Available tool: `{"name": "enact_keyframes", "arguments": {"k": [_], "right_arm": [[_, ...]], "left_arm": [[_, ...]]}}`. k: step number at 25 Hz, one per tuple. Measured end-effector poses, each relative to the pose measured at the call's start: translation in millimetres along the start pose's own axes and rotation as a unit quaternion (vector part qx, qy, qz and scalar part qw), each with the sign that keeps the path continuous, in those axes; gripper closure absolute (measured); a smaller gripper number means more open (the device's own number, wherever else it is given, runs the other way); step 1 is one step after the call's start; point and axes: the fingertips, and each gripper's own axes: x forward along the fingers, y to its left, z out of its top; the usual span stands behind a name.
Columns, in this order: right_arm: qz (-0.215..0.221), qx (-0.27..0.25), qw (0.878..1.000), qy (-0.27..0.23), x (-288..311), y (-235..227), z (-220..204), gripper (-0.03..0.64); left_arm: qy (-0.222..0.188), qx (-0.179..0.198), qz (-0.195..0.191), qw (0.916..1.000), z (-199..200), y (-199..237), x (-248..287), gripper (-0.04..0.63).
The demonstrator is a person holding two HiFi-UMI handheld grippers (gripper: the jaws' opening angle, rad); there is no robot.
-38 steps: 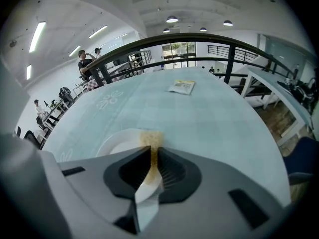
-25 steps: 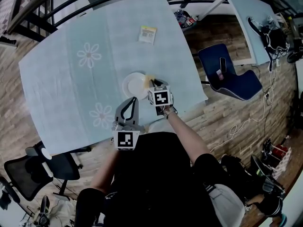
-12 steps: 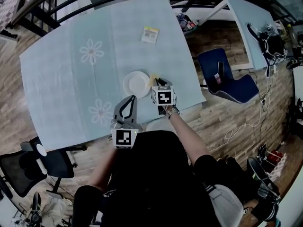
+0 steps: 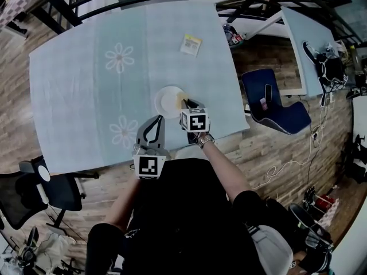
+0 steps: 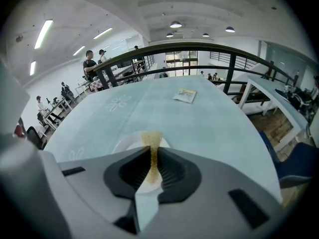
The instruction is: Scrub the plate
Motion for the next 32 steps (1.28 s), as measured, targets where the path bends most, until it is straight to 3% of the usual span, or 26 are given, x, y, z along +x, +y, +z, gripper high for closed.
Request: {"name": "enact_keyframes", "arguments": {"k": [6,12,21,32], "right_arm": [[0.062,-0.003,0.998,0.010,12.5,45.4,-3.8,0.569],[0.090,0.011,0.995,0.029,25.1,71.1,-6.5,0.569],[0.074,0.004,0.996,0.050,42.1,66.5,-17.0,0.569],[0.041,-0.013,0.998,0.054,46.2,41.1,-34.2,0.568]], "left_arm": [[0.007,0.000,0.025,0.9997,-4.5,13.8,-14.3,0.581],[0.015,-0.003,0.049,0.9987,-8.1,29.2,-27.1,0.581],[0.019,-0.015,0.071,0.9972,-16.1,43.5,-36.6,0.581],[0.019,-0.009,0.036,0.9991,-12.7,28.2,-21.4,0.581]]}}
